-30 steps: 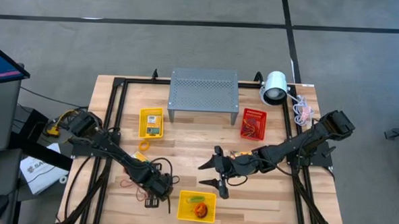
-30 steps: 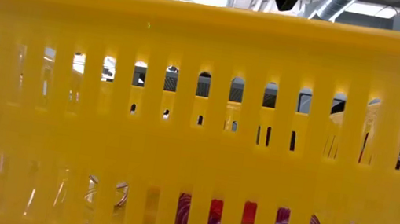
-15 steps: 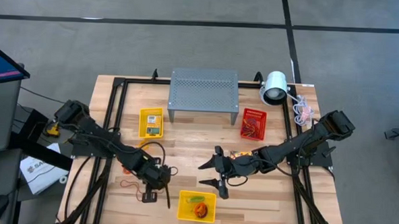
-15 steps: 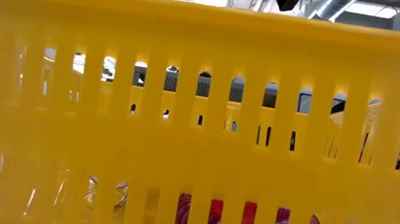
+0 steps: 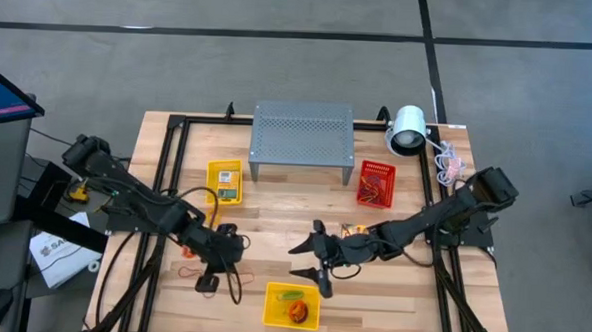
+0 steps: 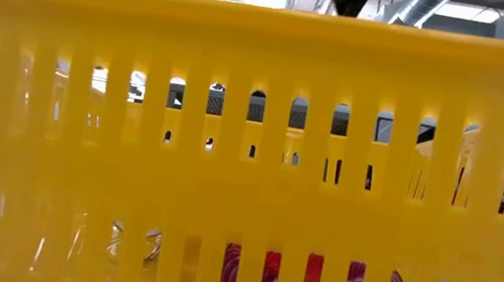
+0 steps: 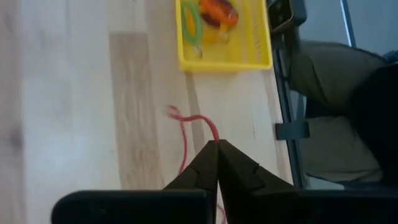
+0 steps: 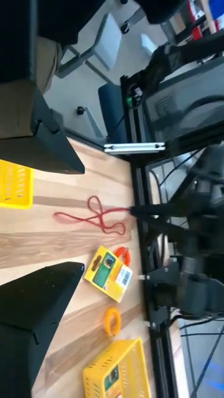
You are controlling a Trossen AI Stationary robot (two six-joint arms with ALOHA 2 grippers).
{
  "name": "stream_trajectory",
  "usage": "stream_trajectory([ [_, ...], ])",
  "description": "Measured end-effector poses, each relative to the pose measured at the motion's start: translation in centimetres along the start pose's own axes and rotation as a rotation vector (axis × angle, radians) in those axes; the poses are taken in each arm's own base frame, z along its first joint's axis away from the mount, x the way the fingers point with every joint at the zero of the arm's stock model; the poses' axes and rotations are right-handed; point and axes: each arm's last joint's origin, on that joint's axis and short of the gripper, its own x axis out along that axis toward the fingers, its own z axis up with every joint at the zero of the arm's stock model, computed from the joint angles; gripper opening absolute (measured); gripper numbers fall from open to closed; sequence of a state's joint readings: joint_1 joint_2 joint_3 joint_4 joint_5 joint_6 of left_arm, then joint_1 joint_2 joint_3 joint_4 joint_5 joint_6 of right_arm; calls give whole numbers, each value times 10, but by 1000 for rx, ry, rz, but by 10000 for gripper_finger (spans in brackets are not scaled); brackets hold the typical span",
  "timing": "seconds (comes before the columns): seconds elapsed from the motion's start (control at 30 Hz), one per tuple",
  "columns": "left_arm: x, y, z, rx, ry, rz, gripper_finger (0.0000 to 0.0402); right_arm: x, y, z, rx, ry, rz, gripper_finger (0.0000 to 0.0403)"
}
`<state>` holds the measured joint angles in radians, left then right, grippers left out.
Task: Pick & Place Office Desk Supplies
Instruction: Put the red rubber band into the red bin
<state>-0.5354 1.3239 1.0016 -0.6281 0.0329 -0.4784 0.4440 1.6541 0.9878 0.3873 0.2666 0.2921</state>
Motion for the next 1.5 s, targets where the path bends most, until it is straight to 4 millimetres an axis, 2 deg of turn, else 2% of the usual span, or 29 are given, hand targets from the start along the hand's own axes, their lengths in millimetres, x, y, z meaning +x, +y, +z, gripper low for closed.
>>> stream_trajectory([
  [0.17, -17, 3, 2, 44, -71, 15, 0, 26, -9, -19, 17, -41, -14, 240],
  [0.27, -23, 6, 5, 58, -107, 16, 0, 42, -17, -24, 36, -98, -22, 240],
  [0.43, -29, 10, 9, 93, -155, 16, 0, 70, -27, -25, 38, -107, -53, 240],
  [0.6, -31, 12, 13, 133, -186, 17, 0, 88, -31, -22, -1, -98, -76, 240],
  [0.8, -31, 11, 16, 181, -218, 9, 0, 95, -33, -14, -13, -106, -86, 240],
  [1.17, -33, 8, 22, 244, -288, -7, 0, 95, -32, -11, -1, -131, -73, 240],
  [1.5, -33, 13, 23, 229, -280, 20, 0, 92, -17, -10, -3, -151, 46, 240],
])
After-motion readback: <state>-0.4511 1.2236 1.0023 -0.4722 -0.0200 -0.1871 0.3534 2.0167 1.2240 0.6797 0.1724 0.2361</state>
